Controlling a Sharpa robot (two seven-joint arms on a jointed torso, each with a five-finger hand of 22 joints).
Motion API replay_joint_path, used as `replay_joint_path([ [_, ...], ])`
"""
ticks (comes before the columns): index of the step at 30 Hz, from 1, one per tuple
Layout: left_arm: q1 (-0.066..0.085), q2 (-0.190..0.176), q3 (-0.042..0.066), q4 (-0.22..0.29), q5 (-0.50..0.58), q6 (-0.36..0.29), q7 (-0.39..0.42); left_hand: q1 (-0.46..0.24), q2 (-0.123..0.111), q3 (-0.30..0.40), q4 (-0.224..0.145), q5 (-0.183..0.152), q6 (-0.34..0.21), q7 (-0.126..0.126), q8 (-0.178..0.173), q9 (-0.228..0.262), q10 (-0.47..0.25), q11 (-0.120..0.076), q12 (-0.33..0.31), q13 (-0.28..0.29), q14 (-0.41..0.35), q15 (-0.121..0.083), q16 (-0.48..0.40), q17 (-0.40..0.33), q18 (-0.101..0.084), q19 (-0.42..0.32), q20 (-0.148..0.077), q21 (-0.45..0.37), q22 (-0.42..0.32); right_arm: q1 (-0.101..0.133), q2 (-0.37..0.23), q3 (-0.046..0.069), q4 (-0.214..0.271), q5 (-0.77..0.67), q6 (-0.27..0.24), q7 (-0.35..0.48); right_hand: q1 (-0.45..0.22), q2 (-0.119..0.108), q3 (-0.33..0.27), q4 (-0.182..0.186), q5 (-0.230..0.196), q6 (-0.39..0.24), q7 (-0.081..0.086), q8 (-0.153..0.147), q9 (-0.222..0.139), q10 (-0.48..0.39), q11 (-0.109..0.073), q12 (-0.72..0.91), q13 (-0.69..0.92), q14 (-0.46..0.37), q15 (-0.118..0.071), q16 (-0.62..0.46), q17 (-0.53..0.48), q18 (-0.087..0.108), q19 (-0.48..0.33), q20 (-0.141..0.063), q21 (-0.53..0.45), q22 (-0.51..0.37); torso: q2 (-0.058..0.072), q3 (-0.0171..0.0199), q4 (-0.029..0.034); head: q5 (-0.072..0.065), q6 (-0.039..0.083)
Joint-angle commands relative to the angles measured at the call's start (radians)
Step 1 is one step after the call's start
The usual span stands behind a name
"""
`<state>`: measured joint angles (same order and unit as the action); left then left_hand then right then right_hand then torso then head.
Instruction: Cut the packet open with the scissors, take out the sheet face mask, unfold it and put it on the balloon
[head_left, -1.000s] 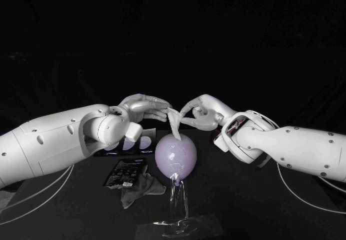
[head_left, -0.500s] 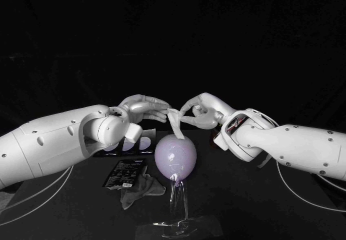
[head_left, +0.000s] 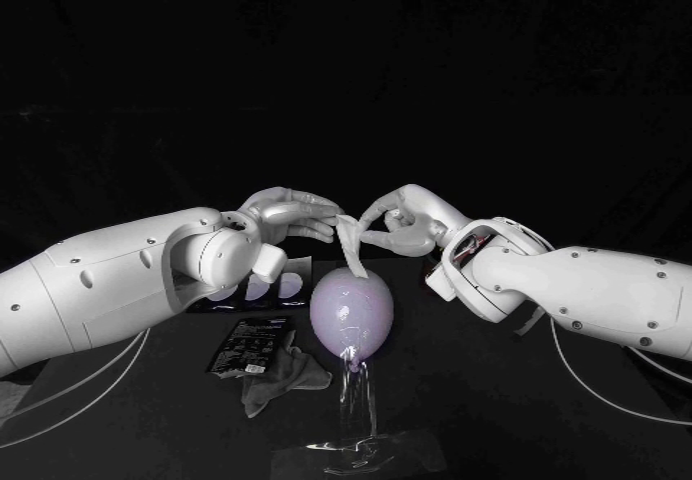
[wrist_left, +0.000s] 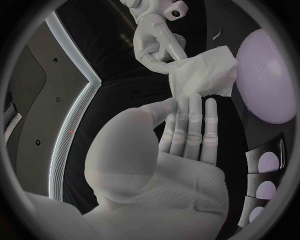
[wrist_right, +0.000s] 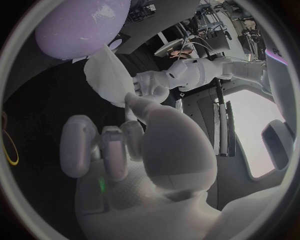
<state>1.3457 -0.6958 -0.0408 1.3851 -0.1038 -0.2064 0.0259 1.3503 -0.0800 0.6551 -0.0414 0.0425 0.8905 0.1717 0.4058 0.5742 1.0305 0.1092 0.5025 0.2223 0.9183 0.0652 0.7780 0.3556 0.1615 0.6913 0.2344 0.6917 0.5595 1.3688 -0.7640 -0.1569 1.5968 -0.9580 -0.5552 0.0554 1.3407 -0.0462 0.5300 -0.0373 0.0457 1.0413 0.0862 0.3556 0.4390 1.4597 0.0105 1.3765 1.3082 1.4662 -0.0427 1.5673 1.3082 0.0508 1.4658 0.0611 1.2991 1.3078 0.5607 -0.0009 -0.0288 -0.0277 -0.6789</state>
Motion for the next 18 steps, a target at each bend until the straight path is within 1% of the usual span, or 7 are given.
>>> replay_joint_path([
  [1,0.002,0.005,0.001,-0.003,-0.004,-0.006,0.005,0.010,0.000,-0.009,0.001,0.005,-0.009,0.002,-0.013,0.147,-0.010,-0.001,-0.005,-0.001,-0.006,0.001,0.007,0.003,0.016,-0.003,0.003,-0.004,-0.001,0.001,0.001,0.001,0.000,0.068,0.004,0.021,-0.003,0.002,0.006,0.002,0.003,0.005,0.000,0.005,0.002,0.007,-0.001,0.004,0.119,0.105,-0.010,0.003,0.263,0.005,-0.005,-0.004,-0.003,0.190,0.001,0.0002,-0.0007,0.000,-0.001],
  [4,0.002,0.010,0.001,-0.009,-0.007,-0.007,0.006,0.017,0.002,-0.017,0.001,0.006,-0.007,0.003,-0.023,0.136,-0.012,0.000,-0.003,-0.002,-0.007,0.001,0.012,0.006,0.016,-0.003,0.003,-0.002,0.001,0.002,0.001,0.001,0.000,0.097,0.001,0.028,-0.003,0.002,0.007,0.002,0.003,0.004,0.000,0.006,0.002,0.007,-0.001,0.005,0.119,0.105,-0.010,0.003,0.263,0.005,-0.005,-0.004,-0.002,0.190,0.001,0.0003,-0.0009,-0.001,-0.003],
  [11,0.002,0.014,0.000,-0.013,-0.018,-0.013,0.014,0.025,0.007,-0.029,0.000,0.006,0.011,-0.001,-0.025,0.127,-0.003,-0.004,0.006,0.000,-0.001,-0.002,0.023,0.010,0.018,0.002,0.002,0.004,0.005,0.003,0.001,0.002,-0.005,0.115,0.001,0.033,-0.004,0.003,0.007,0.002,0.003,0.004,0.000,0.006,0.003,0.007,-0.001,0.005,0.120,0.105,-0.010,0.003,0.263,0.005,-0.005,-0.004,-0.004,0.189,0.000,0.0004,-0.0008,-0.001,-0.003],
  [15,0.002,0.015,0.000,-0.015,-0.020,-0.017,0.019,0.019,0.002,-0.041,0.007,0.006,0.010,-0.002,-0.032,0.119,-0.007,-0.004,0.005,-0.002,-0.002,-0.001,0.028,0.011,0.017,0.001,0.003,0.003,0.005,0.003,0.001,0.002,-0.007,0.118,0.002,0.034,-0.004,0.003,0.007,0.002,0.003,0.004,0.000,0.006,0.003,0.007,-0.001,0.005,0.120,0.105,-0.010,0.003,0.263,0.005,-0.005,-0.004,-0.004,0.189,0.000,0.0004,-0.0006,-0.003,-0.002],
  [18,0.002,0.016,0.000,-0.015,-0.021,-0.017,0.021,0.016,-0.001,-0.049,0.014,0.006,0.002,-0.001,-0.048,0.104,-0.009,-0.004,0.007,-0.004,-0.006,-0.001,0.033,0.014,0.017,0.000,0.005,-0.003,0.001,0.004,0.003,0.002,-0.009,0.120,0.003,0.035,-0.004,0.003,0.007,0.002,0.003,0.004,0.000,0.006,0.003,0.007,-0.001,0.005,0.120,0.105,-0.010,0.003,0.263,0.005,-0.005,-0.004,-0.004,0.189,0.000,0.0002,-0.0005,-0.003,-0.002],
])
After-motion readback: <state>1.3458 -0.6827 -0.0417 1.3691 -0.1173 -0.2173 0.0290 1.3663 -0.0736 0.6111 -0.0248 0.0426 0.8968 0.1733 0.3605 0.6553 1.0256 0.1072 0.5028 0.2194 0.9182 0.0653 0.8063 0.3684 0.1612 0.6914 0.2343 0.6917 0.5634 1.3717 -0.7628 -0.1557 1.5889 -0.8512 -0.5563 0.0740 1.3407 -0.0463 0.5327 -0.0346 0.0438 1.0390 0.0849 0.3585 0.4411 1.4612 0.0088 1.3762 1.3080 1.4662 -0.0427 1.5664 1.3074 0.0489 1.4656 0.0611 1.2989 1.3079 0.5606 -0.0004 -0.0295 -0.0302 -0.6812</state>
